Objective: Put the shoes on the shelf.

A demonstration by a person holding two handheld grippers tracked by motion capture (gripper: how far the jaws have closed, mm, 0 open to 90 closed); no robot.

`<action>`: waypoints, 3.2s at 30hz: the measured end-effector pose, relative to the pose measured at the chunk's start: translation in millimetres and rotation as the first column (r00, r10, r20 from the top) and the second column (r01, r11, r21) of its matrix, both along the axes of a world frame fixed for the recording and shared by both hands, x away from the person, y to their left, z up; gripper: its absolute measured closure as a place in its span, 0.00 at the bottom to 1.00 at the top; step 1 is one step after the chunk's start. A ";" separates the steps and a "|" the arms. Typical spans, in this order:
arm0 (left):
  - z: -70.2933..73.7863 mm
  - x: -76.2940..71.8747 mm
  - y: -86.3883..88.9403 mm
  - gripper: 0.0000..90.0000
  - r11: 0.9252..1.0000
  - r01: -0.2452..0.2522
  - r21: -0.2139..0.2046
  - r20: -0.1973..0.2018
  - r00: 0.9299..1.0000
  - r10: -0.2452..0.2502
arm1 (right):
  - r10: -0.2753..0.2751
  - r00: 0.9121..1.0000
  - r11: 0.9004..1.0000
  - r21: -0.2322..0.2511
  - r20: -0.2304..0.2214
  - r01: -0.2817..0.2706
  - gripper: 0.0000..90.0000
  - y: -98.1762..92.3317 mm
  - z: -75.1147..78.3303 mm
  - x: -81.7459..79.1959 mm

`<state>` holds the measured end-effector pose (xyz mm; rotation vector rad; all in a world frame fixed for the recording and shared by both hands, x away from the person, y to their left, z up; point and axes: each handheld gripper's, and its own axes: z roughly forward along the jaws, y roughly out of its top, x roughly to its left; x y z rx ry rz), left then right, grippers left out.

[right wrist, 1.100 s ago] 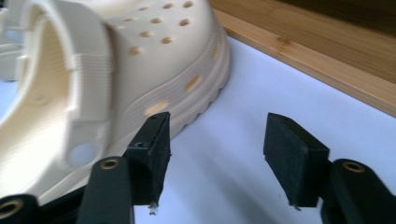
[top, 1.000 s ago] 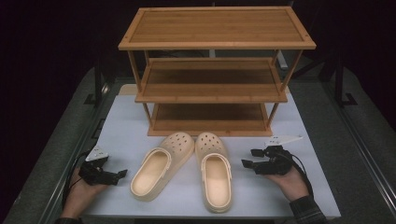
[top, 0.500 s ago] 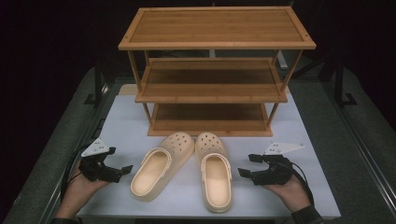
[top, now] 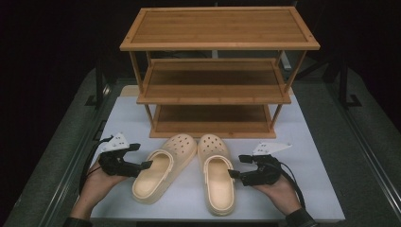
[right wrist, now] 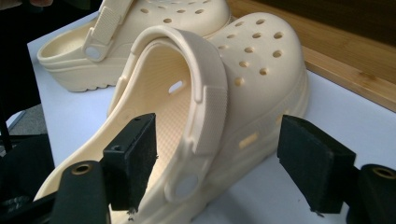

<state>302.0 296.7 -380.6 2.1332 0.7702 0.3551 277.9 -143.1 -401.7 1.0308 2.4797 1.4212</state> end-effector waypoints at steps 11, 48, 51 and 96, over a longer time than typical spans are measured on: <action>-11.4 19.2 -17.6 0.34 0.999 0.044 -0.001 -0.032 0.999 -0.044 | -0.001 1.000 1.000 -0.011 0.002 0.001 0.36 19.0 -4.4 14.2; -8.5 12.3 -30.6 0.84 0.994 -0.023 0.103 0.018 1.000 0.021 | -0.049 0.995 0.994 -0.098 0.091 0.058 0.85 8.8 7.5 15.1; -6.6 12.1 -30.8 0.84 0.995 -0.025 0.096 0.018 1.000 0.023 | -0.054 0.994 0.994 -0.091 0.095 0.063 0.86 3.6 11.9 15.3; -4.6 102.0 -126.1 0.84 0.950 -0.300 0.088 0.186 0.942 0.280 | -0.313 0.924 0.936 -0.097 0.218 0.340 0.85 -21.6 15.2 123.0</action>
